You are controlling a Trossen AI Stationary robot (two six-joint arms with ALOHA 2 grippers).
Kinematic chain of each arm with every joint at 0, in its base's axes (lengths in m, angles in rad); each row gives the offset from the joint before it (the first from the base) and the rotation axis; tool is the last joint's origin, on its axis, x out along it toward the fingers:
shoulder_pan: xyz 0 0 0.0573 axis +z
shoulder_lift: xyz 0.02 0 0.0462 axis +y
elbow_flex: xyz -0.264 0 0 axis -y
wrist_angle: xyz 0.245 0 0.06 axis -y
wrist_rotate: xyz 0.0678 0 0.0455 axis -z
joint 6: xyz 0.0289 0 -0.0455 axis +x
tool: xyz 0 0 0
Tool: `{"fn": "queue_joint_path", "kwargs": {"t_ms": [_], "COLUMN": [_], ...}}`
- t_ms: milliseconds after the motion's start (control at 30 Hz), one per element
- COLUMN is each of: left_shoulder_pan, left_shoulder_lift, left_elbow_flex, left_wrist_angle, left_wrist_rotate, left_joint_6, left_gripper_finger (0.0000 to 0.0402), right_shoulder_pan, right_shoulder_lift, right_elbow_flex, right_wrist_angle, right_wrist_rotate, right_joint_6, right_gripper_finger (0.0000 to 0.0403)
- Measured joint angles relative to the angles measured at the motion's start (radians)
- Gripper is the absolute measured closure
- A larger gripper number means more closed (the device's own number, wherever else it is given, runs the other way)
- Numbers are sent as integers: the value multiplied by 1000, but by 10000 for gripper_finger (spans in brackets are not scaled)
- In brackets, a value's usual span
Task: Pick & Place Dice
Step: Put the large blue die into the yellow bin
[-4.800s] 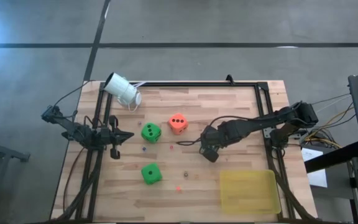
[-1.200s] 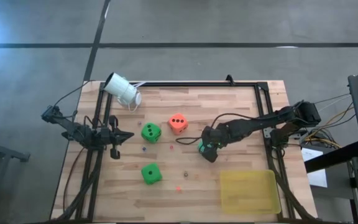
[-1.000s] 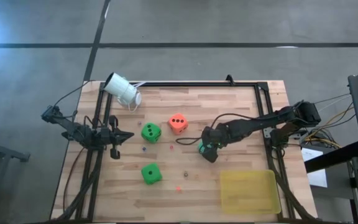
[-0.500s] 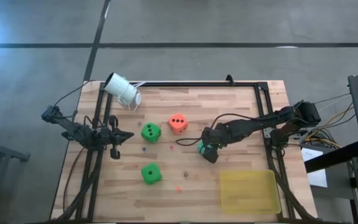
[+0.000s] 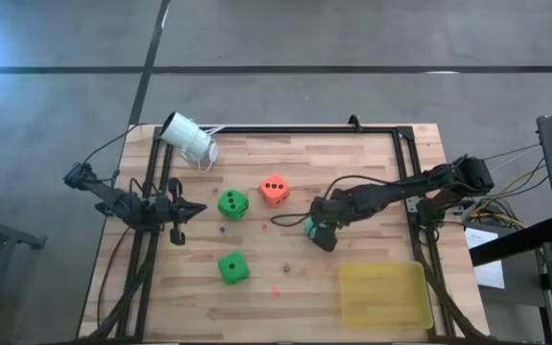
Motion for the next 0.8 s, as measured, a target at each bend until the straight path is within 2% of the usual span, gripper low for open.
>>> {"fn": "queue_joint_path", "kwargs": {"t_ms": [233,400,633,800], "left_shoulder_pan": [0,0,0,0], "left_shoulder_lift": [0,0,2,3], "left_elbow_flex": [0,0,0,0], "left_wrist_angle": [0,0,0,0], "left_wrist_rotate": [0,0,0,0], "left_joint_6": [0,0,0,0], "left_gripper_finger": [396,396,396,396], "right_shoulder_pan": [30,76,231,386], "right_shoulder_lift": [-89,-209,-379,-443], "right_elbow_flex": [139,206,224,198], "right_wrist_angle": [-210,-337,-519,-623], "right_wrist_rotate": [33,65,146,164], "right_joint_6": [-77,-40,228,461], "right_gripper_finger": [122,122,124,124]}}
